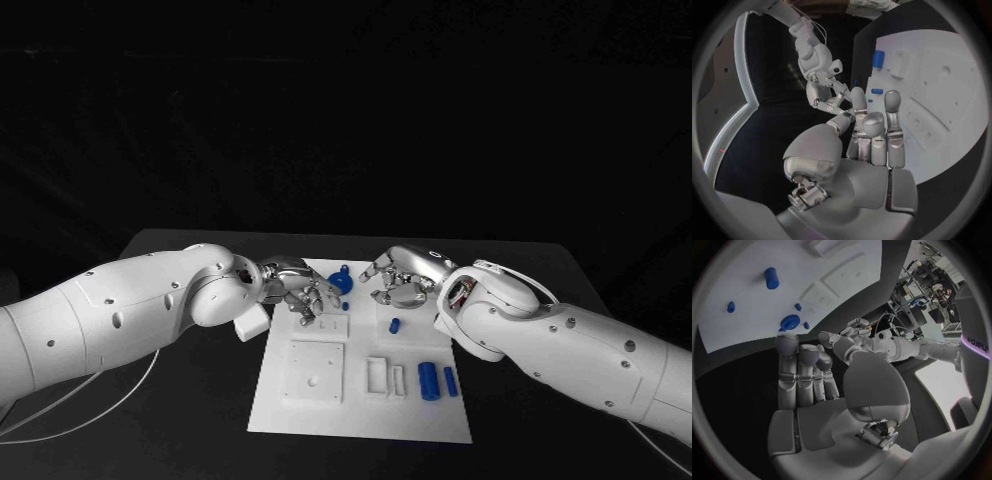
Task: Assemble the parts on the task board
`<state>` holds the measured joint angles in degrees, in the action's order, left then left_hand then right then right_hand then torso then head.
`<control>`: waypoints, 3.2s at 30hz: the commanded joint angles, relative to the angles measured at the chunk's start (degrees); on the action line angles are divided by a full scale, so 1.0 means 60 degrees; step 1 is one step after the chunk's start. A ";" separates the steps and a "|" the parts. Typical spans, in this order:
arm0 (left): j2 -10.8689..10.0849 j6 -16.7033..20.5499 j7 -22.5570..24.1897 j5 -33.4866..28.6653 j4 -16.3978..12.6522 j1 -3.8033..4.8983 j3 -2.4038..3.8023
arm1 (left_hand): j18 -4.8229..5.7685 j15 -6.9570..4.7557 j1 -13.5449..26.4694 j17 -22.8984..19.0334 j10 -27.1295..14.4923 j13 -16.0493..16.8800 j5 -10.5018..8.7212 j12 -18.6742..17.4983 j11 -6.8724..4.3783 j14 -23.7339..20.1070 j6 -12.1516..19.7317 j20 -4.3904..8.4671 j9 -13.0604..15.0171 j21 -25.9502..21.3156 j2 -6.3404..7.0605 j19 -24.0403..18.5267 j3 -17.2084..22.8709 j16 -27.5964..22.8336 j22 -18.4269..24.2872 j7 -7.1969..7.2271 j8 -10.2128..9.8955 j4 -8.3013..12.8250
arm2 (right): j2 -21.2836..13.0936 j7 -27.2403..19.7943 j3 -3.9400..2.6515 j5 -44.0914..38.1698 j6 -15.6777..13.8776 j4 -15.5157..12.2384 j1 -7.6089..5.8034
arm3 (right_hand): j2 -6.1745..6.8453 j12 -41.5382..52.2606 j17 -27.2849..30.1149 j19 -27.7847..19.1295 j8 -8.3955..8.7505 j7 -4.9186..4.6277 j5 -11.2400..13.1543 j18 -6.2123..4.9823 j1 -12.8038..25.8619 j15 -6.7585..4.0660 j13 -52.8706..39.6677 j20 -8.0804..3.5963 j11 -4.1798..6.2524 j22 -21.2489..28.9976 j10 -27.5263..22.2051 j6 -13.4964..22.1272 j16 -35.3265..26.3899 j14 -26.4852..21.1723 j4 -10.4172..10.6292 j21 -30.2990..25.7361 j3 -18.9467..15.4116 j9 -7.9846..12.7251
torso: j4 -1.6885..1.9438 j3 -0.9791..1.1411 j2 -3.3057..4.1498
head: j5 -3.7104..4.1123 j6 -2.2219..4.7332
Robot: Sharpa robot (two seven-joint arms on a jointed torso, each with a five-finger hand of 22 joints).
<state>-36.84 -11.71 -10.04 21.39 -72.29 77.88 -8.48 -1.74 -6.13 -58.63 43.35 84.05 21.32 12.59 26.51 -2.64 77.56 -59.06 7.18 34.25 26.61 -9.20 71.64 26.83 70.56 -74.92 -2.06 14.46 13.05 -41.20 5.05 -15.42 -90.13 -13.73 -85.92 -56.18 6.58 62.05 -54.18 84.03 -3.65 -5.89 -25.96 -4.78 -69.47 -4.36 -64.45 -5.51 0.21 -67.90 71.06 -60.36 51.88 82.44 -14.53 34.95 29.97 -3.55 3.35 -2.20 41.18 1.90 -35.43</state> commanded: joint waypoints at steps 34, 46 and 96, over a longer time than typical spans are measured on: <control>-0.0870 0.3381 0.3354 -0.1171 0.1010 0.0191 0.0062 | 0.0136 0.1811 -0.1802 -0.5752 -0.2975 -0.2966 -0.1623 -0.3791 0.1513 -0.1299 0.0606 -0.1824 -0.5085 -0.3795 0.1557 -0.2218 -0.4814 -1.0089 0.8708 -0.0981 -0.1559 -0.2169 | -0.0213 -0.0658 -0.0987 0.3427 -0.1317 0.2708 -0.0209 | -0.0286 -0.0043 -0.0010 0.0452 0.0019 -0.0081 0.1960 -0.0168 -0.0777 0.0081 0.0088 0.0069 -0.0091 0.0369 -0.0056 0.0386 -0.0025 0.0018 0.2191 -0.0134 -0.4670 -0.0001 | -0.0006 -0.0007 0.0002 | -0.0027 0.0115; -0.0880 0.3731 0.3517 -0.1042 0.1397 0.0215 0.0073 | 0.0141 0.1800 -0.2221 -0.5543 -0.2937 -0.2967 -0.1611 -0.3806 0.1541 -0.1173 0.0486 -0.1797 -0.5096 -0.3727 0.1271 -0.1793 -0.5016 -1.0263 1.0269 -0.1056 -0.1579 -0.1874 | -0.0185 -0.0667 -0.0990 0.3369 -0.1288 0.2826 -0.0217 | -0.0328 -0.0033 -0.0024 0.0451 0.0019 -0.0084 0.1890 -0.0162 -0.0766 0.0077 0.0080 0.0065 -0.0085 0.0382 -0.0047 0.0334 -0.0021 0.0020 0.1970 -0.0106 -0.4461 -0.0001 | -0.0001 -0.0016 0.0004 | -0.0129 0.0160; -0.0638 0.3972 0.5288 -0.2637 0.2577 0.0456 0.0340 | -0.0393 0.2758 -0.2784 -0.6616 -0.6485 -0.3069 -0.0899 -0.3925 0.1841 -0.3429 0.2787 -0.2887 -0.5208 -0.2721 0.1688 -0.4184 -0.4891 -1.1152 1.1634 -0.0976 -0.1909 -0.2313 | -0.0606 -0.2259 -0.0991 0.5811 -0.0558 0.5004 -0.0621 | -0.1020 -0.9232 0.4829 -0.0135 0.0008 -0.0245 0.0999 -0.0296 -0.1023 0.0554 1.0091 0.0641 -0.0441 0.9232 0.0738 0.0195 -0.3748 -0.1043 0.0964 -0.4214 -0.4747 -0.0008 | 0.0006 0.0018 -0.0001 | 0.0451 0.0392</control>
<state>-40.56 12.83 21.83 5.54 -55.99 80.45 -6.49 -4.81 10.51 -75.66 3.58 44.63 2.90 6.94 2.79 8.33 55.70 -41.93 -10.59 2.99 9.85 1.59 45.93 -1.98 3.52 -5.10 -7.87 2.85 -2.18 -44.53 -9.59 -21.34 -46.69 -20.99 -55.48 -59.88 0.26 6.47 -25.03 82.76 -3.65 -7.32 -19.98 -6.19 -75.54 -0.77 -3.81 -1.44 -2.77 -12.35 74.67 -58.88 29.13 75.81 -8.55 9.40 1.33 -3.51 3.41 -2.15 41.20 3.17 -32.26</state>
